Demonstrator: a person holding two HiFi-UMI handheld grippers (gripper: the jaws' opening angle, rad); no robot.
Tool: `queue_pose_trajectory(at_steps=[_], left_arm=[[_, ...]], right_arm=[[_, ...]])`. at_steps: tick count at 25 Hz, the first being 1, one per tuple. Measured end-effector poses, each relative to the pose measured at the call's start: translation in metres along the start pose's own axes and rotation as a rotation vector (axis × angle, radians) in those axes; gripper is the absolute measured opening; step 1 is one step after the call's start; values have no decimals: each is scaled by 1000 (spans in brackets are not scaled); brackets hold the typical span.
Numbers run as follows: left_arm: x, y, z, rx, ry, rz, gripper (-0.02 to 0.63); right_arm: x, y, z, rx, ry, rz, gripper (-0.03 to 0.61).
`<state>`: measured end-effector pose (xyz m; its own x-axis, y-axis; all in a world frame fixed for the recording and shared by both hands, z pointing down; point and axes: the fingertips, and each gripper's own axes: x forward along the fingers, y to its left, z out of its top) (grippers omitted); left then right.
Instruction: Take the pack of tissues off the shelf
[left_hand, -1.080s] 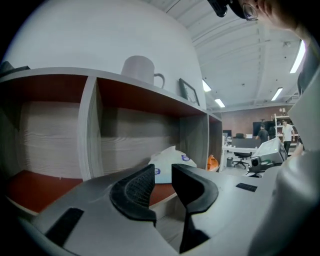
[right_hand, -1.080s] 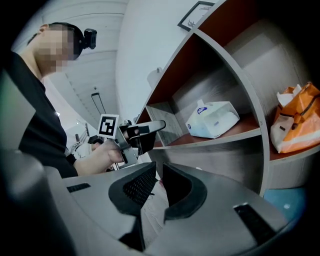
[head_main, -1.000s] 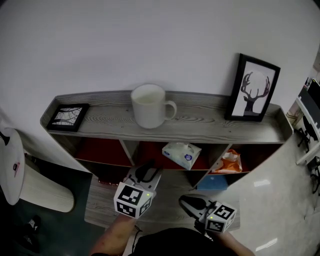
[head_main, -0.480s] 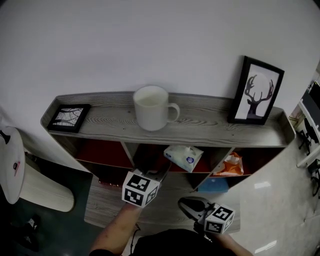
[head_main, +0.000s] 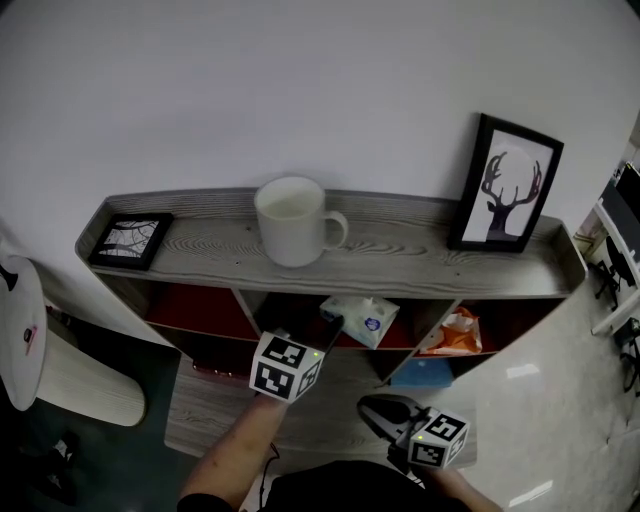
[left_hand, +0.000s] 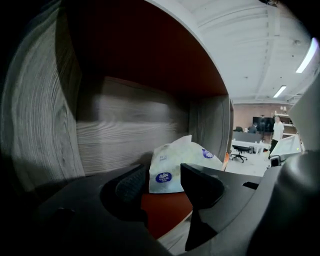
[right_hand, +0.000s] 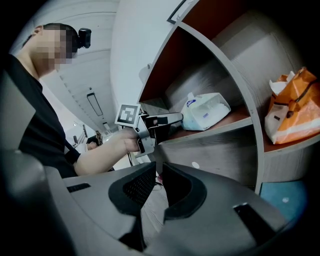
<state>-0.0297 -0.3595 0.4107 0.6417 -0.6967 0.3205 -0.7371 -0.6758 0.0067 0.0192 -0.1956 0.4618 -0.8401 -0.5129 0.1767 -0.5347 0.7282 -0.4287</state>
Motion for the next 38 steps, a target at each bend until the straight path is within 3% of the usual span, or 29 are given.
queue_pose_trajectory(at_steps=[6, 9, 18, 32, 38], left_arm=[[4, 0, 0, 21, 8, 22, 216], [3, -2, -1, 28, 13, 26, 133], [-5, -21, -6, 42, 11, 24, 30], [-28, -49, 5, -59, -60, 36, 18], [-49, -61, 21, -60, -105, 79, 18]], right_arm=[[-7, -4, -1, 12, -1, -1, 20], [-9, -2, -1, 9, 1, 8, 20], [-20, 2, -6, 7, 7, 21, 20], [-65, 9, -12, -3, -14, 20, 20], [-88, 6, -13, 4, -27, 30, 20]])
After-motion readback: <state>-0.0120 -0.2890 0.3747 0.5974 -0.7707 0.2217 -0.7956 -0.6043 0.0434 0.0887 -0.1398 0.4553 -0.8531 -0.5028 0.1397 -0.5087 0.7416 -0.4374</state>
